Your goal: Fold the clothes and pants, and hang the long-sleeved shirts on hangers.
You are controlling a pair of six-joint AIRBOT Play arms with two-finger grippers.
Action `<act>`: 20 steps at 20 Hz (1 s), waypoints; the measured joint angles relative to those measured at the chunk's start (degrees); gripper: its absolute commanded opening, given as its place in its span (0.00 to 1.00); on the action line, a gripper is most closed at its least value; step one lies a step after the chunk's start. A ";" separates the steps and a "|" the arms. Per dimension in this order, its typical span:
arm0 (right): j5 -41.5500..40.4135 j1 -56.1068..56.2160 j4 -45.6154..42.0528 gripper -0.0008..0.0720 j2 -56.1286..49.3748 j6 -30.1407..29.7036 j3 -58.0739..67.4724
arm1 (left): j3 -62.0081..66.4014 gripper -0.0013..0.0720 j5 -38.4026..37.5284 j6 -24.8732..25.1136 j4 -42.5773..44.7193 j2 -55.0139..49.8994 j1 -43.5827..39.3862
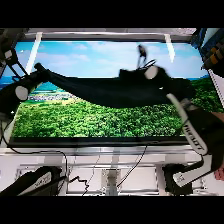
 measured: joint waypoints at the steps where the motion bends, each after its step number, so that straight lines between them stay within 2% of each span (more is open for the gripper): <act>1: -0.22 2.38 0.46 0.11 -1.84 0.70 1.01 | -0.02 0.05 -0.28 0.02 0.11 1.09 -0.63; 6: 3.39 11.69 1.97 0.11 -12.13 2.47 12.52 | -0.04 0.05 -0.72 2.84 0.55 5.31 -5.81; 12: 7.52 17.92 7.13 0.11 -21.49 3.34 24.85 | -0.04 0.05 -0.63 4.07 0.66 8.02 -10.58; 16: 11.28 17.55 8.46 0.11 -22.95 3.30 26.91 | -0.04 0.05 -0.28 4.26 0.68 8.22 -11.98; 20: 17.49 10.75 6.29 0.11 -21.03 3.04 27.45 | -0.04 0.05 0.96 4.31 0.68 5.60 -16.22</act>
